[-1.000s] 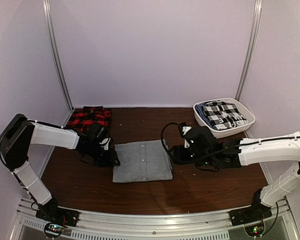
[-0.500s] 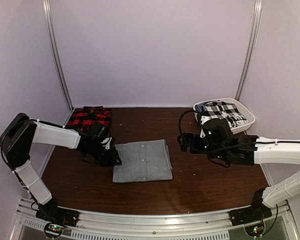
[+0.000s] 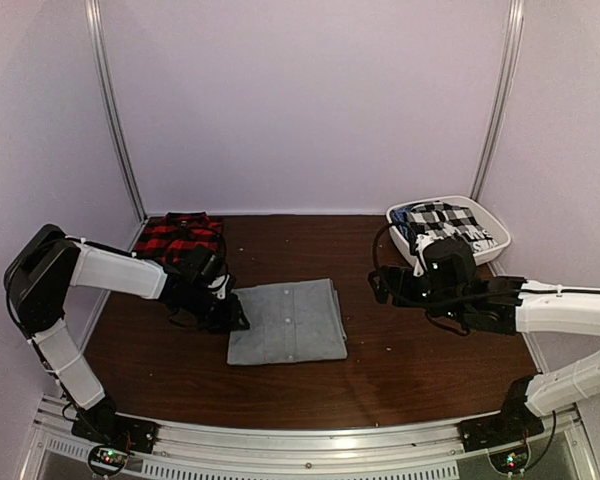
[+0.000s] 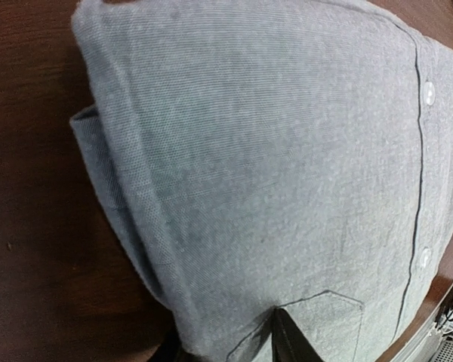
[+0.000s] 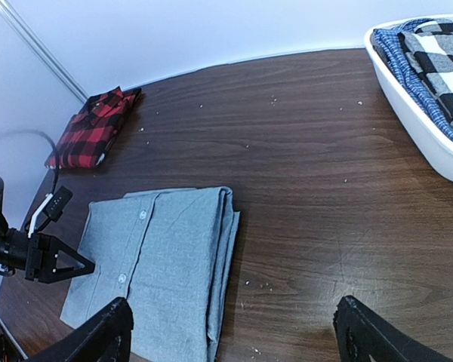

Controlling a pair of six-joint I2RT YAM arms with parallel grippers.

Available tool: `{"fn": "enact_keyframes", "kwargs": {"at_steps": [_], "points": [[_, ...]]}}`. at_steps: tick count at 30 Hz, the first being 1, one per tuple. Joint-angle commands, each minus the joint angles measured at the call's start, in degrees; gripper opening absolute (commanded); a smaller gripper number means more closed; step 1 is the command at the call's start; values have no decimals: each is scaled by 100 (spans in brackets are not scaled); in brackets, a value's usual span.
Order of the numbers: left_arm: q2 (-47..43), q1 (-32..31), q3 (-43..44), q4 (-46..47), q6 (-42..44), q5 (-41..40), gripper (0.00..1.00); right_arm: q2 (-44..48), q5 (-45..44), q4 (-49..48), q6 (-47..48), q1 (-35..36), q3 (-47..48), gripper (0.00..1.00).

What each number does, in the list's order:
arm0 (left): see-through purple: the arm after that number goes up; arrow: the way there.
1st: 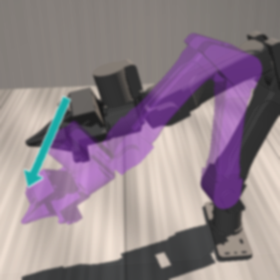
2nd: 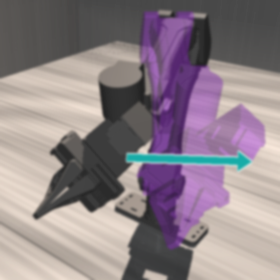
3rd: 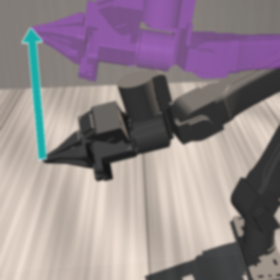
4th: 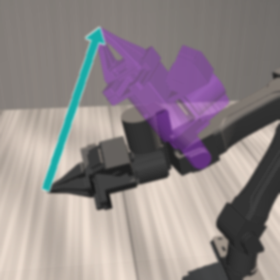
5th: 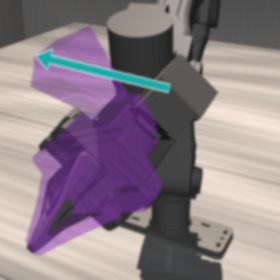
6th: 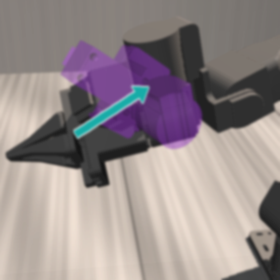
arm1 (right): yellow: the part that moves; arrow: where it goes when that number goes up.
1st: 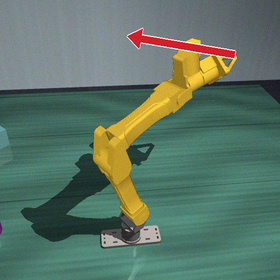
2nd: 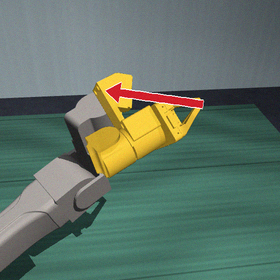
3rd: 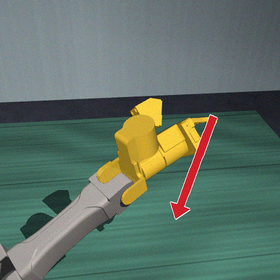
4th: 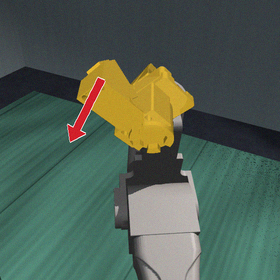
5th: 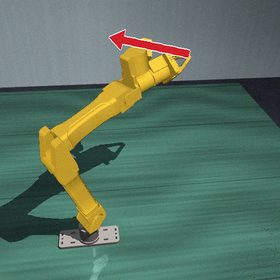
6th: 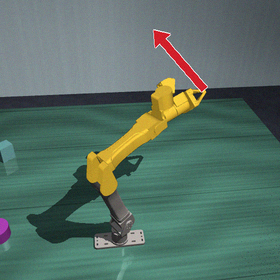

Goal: Fold and stack the long sleeve shirts
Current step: Pick up the square-folded shirt from the center of the board.

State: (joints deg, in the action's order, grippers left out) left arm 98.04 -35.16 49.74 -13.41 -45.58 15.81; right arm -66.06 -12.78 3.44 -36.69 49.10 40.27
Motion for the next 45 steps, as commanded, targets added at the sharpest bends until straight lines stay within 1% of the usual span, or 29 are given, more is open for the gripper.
{"fn": "enact_keyframes", "kwargs": {"at_steps": [1,7,10,12,20,24,30,33,35,38,45], "points": [[-52,-44,-173,-126,-193,-397,35,-210,500,-98,135,-23,-8,92],[-308,-35,-492,-158,-300,-628,34,-425,818,-294,87,-24,-133,87],[-687,-35,-746,-114,-409,-863,37,-559,902,-295,78,-23,-108,86],[-820,-35,-856,32,-439,-772,39,-634,958,-328,63,-24,-107,86],[-423,-106,-683,323,-472,-436,37,-869,1133,-331,55,-28,-74,86],[-258,-174,-632,455,-563,-429,30,-940,1187,-335,65,-24,-72,85],[-232,-176,-660,753,-700,-383,11,-1033,1264,-329,83,-26,-28,85],[-296,-176,-629,838,-695,-328,0,-1159,1334,-333,109,-28,7,85],[-431,-176,-579,779,-623,-315,0,-1356,1553,-327,138,-24,112,84],[-683,-160,-434,429,-394,-379,0,-1637,1786,-319,153,-19,313,81],[-1175,-25,-213,-467,349,-7,0,-2357,2002,-236,130,70,945,73]]}}
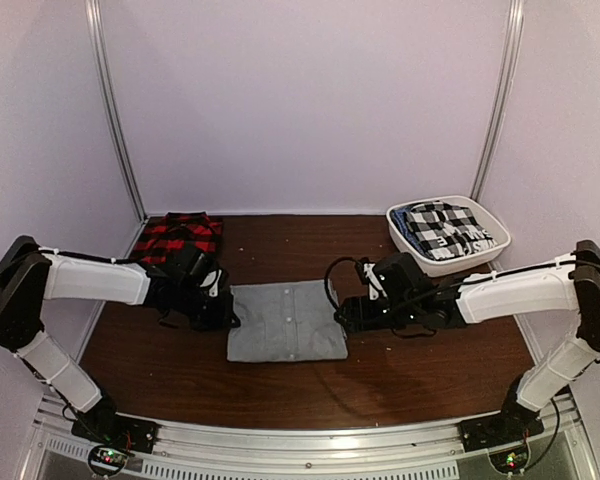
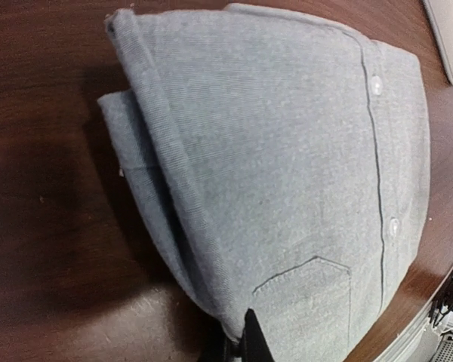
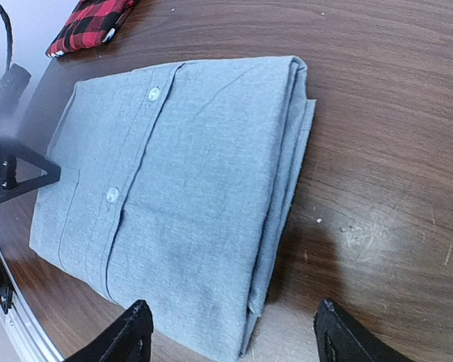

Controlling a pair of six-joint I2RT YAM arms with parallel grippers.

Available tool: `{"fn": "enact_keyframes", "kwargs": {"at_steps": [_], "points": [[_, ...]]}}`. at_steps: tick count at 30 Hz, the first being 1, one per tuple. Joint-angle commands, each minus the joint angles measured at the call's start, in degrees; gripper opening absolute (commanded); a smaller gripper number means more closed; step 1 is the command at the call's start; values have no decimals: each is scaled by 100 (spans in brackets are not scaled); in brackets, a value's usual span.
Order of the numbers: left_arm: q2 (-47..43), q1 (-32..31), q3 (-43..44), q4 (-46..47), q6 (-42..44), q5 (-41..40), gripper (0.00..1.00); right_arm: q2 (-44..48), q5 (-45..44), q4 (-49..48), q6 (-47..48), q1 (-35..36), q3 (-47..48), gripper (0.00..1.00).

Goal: Fold and stack the long sleeve shirts
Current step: Pick up the square-folded shirt from the center of the board, then turn over the square-folded shirt at the center of the board.

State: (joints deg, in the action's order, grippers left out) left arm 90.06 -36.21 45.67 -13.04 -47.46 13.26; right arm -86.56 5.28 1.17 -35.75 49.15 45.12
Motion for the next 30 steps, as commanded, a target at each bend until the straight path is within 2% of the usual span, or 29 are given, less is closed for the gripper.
{"fn": "enact_keyframes", "kwargs": {"at_steps": [1,7,13,16,23,30], "points": [[-457,110,194,-617,631,301,0,-435,214,21,41,101,599,72],[-1042,389,369,-1357,1182,518,0,-1260,243,98,-45,256,1439,60],[-1416,635,752,-1965,1543,673,0,-2222,357,110,-104,464,2395,38],[-1560,770,1024,-2208,1684,678,0,-2693,308,330,-165,618,2837,31],[-1294,843,1987,-2484,2043,931,0,-3664,710,142,-536,877,3875,25],[-538,720,2887,-1960,1763,1792,0,-4415,1213,-1576,-1565,974,4462,25]]}}
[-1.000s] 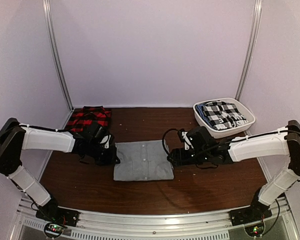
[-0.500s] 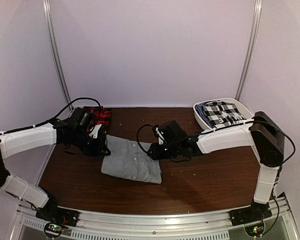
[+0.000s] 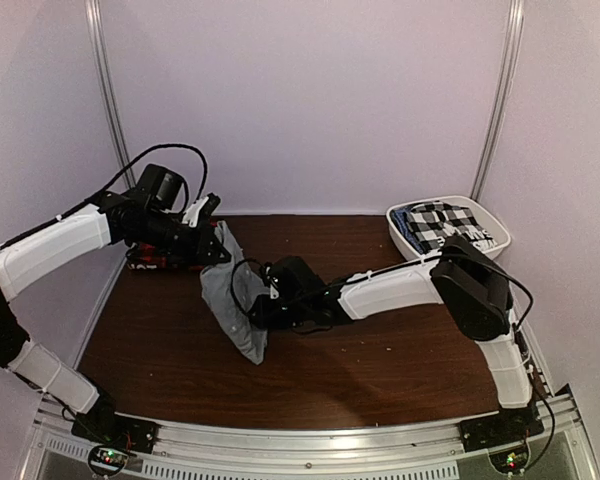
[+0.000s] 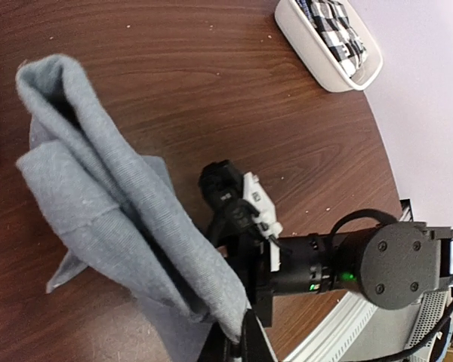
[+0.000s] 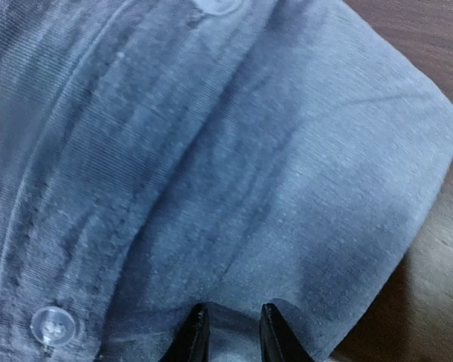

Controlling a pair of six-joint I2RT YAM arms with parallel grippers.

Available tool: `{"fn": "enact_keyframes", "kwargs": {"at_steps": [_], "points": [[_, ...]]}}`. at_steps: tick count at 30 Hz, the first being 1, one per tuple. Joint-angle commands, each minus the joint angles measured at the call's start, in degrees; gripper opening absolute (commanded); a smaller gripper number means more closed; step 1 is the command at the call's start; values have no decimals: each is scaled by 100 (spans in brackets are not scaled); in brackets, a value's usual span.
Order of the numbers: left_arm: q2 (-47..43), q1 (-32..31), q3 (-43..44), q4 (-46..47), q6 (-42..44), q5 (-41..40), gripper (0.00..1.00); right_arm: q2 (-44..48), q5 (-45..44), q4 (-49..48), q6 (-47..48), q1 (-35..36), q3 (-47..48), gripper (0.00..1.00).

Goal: Fold and stack the long sleeve shirts
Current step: Turn over the square-folded shirt at the center of the board.

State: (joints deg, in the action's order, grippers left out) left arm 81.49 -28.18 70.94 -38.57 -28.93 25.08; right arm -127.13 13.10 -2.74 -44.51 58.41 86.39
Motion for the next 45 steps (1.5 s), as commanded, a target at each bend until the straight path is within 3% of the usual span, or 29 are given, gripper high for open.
{"fn": "enact_keyframes", "kwargs": {"at_steps": [1,8,20,29,36,37,38,43,45], "points": [[394,-150,362,740,-181,644,0,-423,461,-1359,-749,47,409,25],[620,-431,178,1475,-745,742,0,-950,1051,-2359,-1420,-58,710,26],[524,-533,-331,1851,-986,640,0,70,928,-3281,-1398,-397,-1081,34],[823,-918,-194,1880,-1080,290,0,1775,29,-1886,-587,-558,-2174,44],[2003,-2036,352,2494,-1466,-1,0,3929,-1399,-316,-259,-1050,-3802,54],[2283,-2210,539,2579,-1513,-5,6,4271,-1575,-163,-260,-1140,-4034,56],[2543,-2368,751,2590,-1554,-44,19,4740,-1718,72,-255,-1228,-4254,58],[3285,-2730,1558,2609,-1572,-10,49,5783,-2008,698,-117,-1416,-4844,67],[3241,-2725,1616,2530,-1523,-172,55,5819,-1914,792,-57,-1416,-4896,70]]}}
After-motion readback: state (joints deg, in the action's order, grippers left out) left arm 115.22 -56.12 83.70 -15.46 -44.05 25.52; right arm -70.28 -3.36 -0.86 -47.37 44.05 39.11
